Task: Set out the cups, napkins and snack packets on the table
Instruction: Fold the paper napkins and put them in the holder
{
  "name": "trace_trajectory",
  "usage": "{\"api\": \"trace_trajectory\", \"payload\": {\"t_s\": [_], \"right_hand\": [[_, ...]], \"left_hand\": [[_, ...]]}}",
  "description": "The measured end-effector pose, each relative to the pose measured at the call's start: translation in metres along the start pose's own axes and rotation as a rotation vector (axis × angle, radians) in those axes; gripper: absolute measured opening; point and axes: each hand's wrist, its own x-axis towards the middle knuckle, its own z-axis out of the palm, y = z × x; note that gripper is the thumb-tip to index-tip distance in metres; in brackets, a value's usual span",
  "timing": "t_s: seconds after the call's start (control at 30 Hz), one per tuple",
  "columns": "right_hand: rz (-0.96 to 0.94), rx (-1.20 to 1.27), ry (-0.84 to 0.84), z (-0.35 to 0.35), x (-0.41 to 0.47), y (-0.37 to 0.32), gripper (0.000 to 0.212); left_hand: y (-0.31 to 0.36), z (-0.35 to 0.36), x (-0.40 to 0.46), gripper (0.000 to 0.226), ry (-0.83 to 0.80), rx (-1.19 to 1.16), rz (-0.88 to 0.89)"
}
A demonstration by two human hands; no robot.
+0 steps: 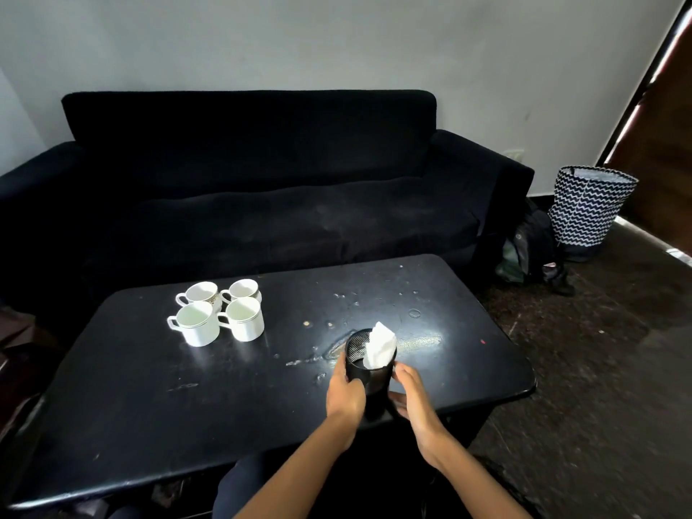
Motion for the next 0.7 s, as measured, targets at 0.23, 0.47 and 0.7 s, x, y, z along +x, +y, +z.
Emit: {"api": "trace_trajectory", "payload": {"t_s": [0.23, 0.47, 0.7], "right_hand": [[0.006, -0.089, -0.086, 0.013, -0.007, 0.006, 0.032], [-0.086, -0.21, 0.001, 0.015, -0.003, 0.013, 0.043], [-0.146, -0.426, 0.063, 0.022, 0.01, 0.01, 0.081]], "left_hand": [[0.01, -0.019, 0.011, 0.079, -0.035, 0.015, 0.019], [0.003, -0.043, 0.015, 0.067, 0.084, 0.181, 0.079], [-0.021, -0.108, 0.028, 0.053, 0.33, 0.673, 0.21]]}}
